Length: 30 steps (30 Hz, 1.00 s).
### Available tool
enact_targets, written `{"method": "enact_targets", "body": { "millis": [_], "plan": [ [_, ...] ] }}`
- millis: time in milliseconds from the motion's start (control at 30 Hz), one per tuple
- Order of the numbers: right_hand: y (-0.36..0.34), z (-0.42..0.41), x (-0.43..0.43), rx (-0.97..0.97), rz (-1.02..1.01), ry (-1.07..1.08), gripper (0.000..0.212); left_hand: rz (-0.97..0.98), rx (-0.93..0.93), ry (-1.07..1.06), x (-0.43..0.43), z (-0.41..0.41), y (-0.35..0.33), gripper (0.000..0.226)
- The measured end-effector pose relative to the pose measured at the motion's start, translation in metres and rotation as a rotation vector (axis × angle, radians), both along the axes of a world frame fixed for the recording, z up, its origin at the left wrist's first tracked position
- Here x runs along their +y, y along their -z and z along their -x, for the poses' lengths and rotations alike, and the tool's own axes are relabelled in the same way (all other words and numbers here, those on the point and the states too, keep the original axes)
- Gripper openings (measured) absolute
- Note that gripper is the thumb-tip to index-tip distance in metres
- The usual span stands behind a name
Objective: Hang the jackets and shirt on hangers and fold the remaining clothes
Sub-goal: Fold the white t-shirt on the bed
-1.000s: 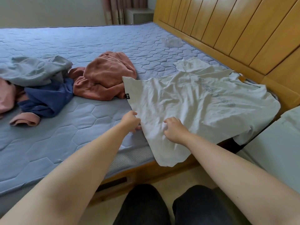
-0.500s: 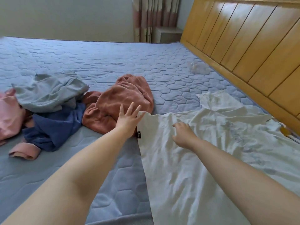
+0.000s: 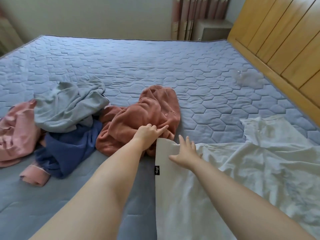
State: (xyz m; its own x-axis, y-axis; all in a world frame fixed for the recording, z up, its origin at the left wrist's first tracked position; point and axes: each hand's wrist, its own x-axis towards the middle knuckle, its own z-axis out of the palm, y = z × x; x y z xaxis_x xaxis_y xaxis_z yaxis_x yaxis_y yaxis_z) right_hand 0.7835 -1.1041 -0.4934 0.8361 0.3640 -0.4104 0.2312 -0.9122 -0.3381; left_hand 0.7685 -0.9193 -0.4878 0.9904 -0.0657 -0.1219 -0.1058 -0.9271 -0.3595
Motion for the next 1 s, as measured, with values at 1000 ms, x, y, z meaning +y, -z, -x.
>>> {"method": "enact_targets", "body": {
  "millis": [1000],
  "plan": [
    [-0.002, -0.097, -0.041, -0.046, 0.173, -0.019, 0.044, 0.690, 0.315, -0.348, -0.030, -0.029, 0.021, 0.057]
  ]
}}
